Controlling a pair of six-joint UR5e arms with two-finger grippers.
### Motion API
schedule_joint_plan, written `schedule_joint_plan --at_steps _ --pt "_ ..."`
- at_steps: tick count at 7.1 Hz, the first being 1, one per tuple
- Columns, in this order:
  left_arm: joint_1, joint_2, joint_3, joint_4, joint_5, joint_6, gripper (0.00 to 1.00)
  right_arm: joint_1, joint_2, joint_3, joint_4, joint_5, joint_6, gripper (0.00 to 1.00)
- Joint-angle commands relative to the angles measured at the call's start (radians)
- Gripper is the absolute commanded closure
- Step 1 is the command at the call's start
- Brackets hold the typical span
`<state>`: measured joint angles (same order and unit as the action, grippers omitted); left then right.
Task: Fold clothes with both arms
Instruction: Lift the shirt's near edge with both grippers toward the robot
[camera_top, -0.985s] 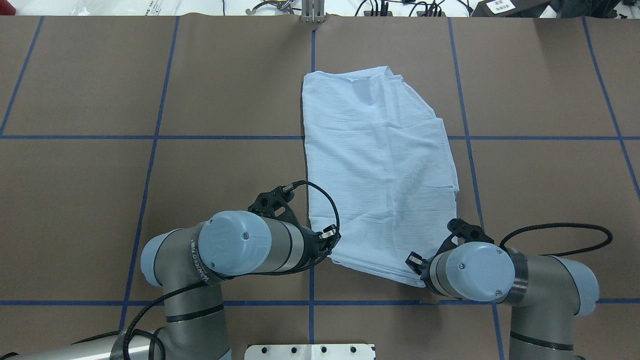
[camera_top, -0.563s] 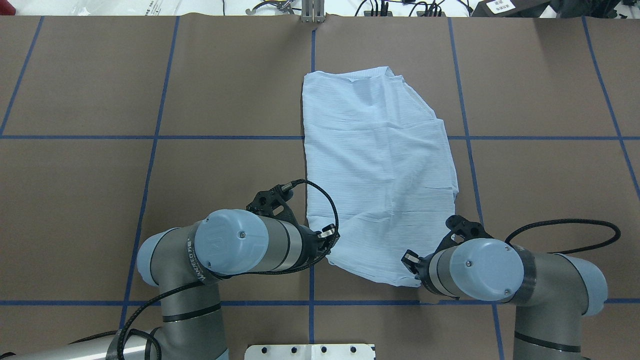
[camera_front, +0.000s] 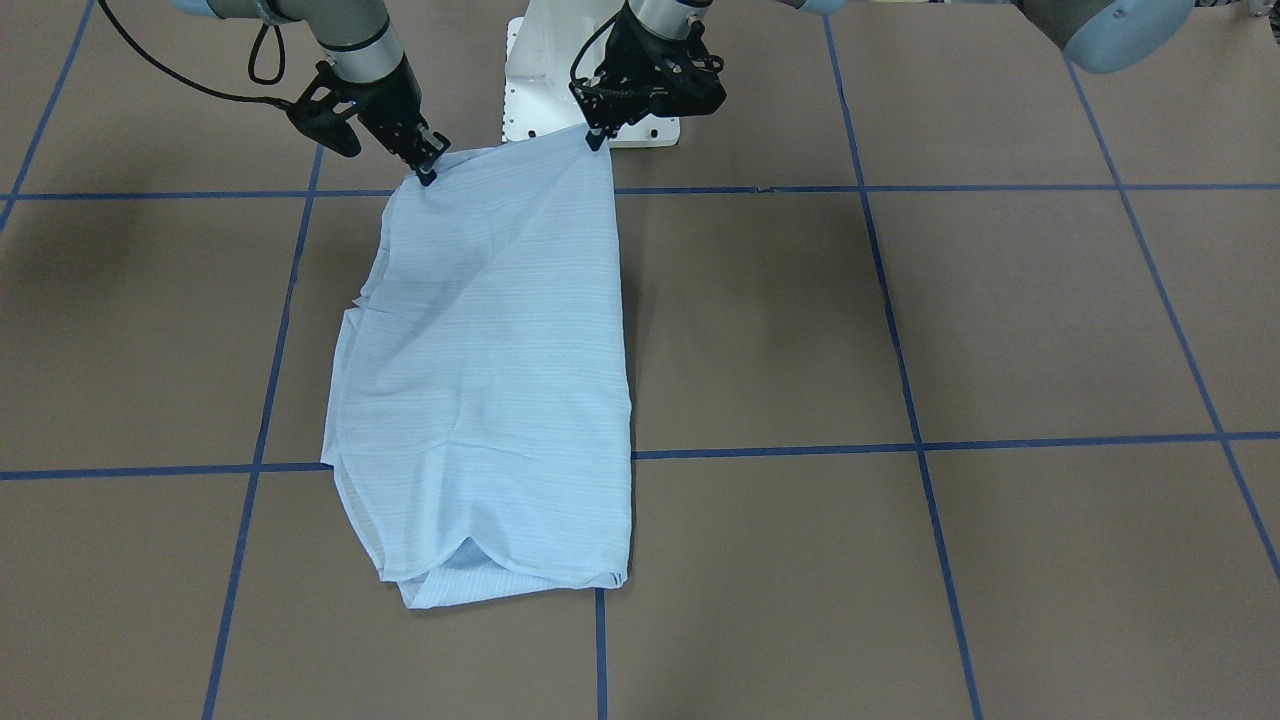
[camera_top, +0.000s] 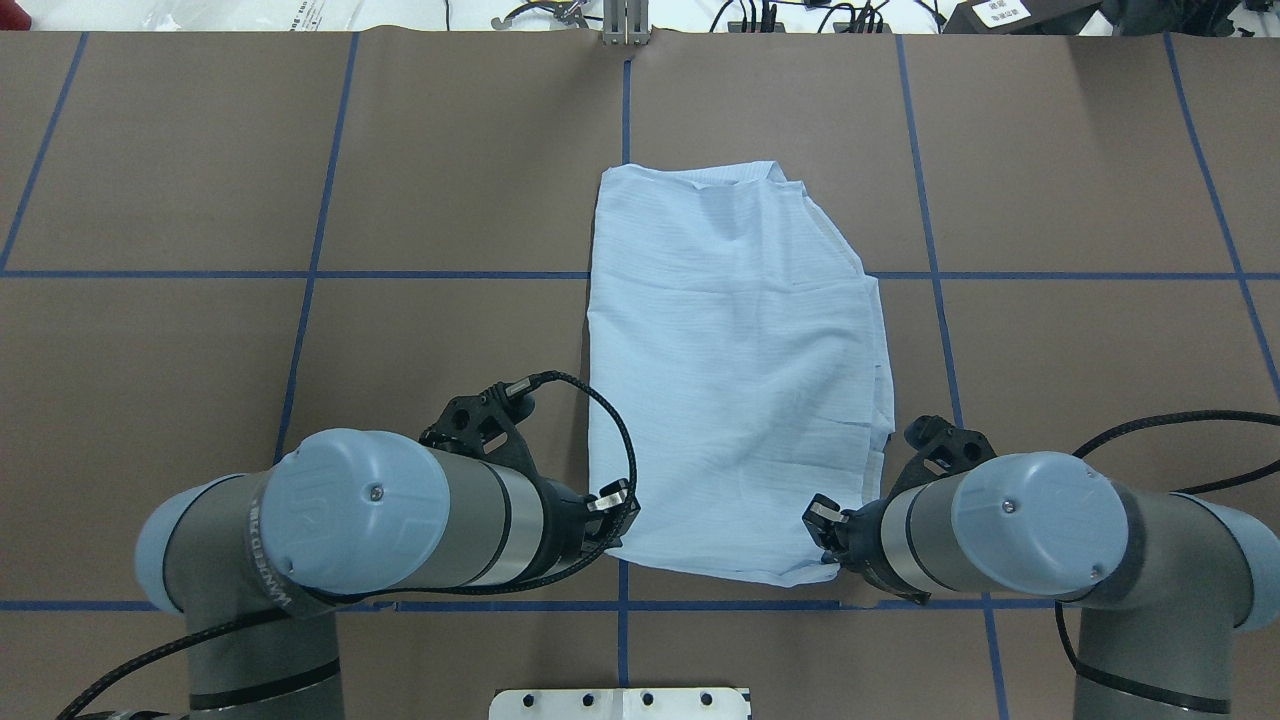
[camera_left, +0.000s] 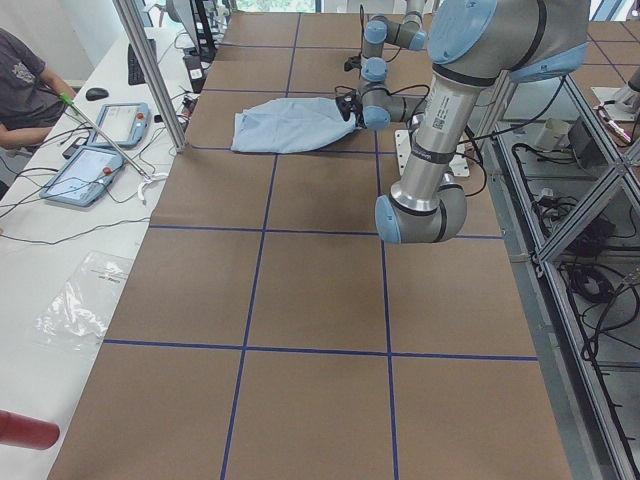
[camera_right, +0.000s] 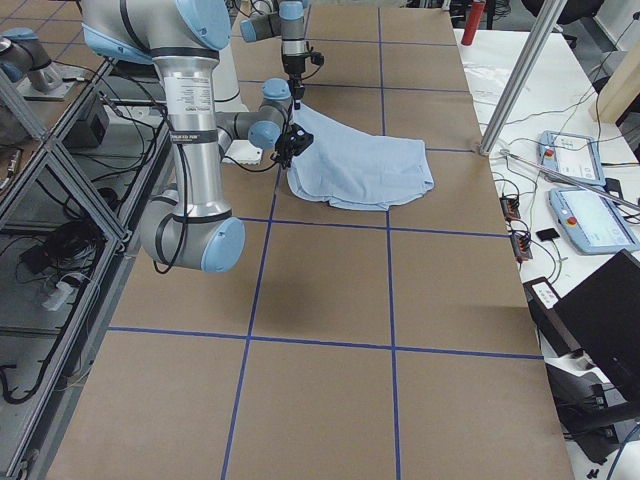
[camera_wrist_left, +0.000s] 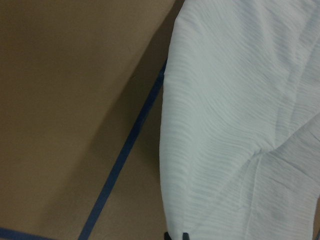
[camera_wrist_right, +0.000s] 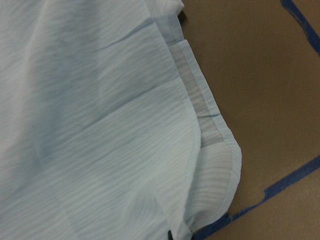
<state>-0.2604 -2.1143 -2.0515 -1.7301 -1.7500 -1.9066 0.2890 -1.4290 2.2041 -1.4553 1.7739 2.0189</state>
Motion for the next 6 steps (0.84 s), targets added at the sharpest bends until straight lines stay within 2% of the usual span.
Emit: schedule_joint_plan --at_steps 1,2,6 --pt "0.047 0.01 -0.029 0.029 -0.003 0.0 1.0 0.006 -0.001 0.115 0.003 0.092 -0.002 1.0" --pt "0.061 0.01 -0.044 0.046 -0.003 -0.002 1.0 0.007 0.001 0.161 0.0 0.164 0.0 1.0" --pt "0.063 0.011 -0.273 0.278 -0.057 -0.002 1.0 0.01 0.007 0.224 0.001 0.257 0.0 1.0"
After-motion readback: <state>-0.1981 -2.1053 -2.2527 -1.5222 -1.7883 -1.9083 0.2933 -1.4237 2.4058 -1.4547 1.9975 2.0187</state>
